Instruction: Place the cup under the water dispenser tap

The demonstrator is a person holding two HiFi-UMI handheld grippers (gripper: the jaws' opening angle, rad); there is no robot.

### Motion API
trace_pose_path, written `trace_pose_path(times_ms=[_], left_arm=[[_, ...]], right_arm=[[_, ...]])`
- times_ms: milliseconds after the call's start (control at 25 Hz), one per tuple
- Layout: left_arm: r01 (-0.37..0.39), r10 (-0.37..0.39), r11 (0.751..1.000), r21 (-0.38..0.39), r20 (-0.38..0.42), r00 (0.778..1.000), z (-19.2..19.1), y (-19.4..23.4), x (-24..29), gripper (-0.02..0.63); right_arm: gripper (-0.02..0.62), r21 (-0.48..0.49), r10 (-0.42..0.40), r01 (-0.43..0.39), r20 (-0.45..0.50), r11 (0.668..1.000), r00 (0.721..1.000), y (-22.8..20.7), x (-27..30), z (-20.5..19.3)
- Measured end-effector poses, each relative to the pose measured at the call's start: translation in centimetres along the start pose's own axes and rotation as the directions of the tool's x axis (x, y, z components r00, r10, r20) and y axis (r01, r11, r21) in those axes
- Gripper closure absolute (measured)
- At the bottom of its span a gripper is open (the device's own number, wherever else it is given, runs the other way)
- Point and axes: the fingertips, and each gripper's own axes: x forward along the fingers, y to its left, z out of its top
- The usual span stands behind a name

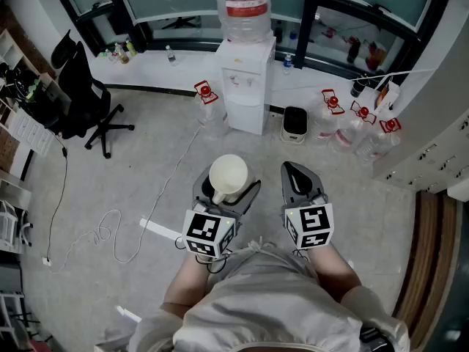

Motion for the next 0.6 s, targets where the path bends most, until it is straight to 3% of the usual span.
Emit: trace_pose_path(times_ms=[360, 600], left_arm=[[0.005, -0.005, 1.000, -0.010, -0.005, 1.000, -0.2, -0.3, 1.8, 0.155], [-0.013, 0.013, 1.000, -0.019, -0.009, 1.000, -1.0, -0.8, 3.1, 0.155]], right_arm=[[0.568, 0.002, 0.004, -0.004, -0.011, 1.000, 1.000, -1.6, 0.3, -0.7], [0.568, 0.061, 0.005, -0.004, -0.010, 0.998, 1.000, -3.2, 0.1, -1.9]])
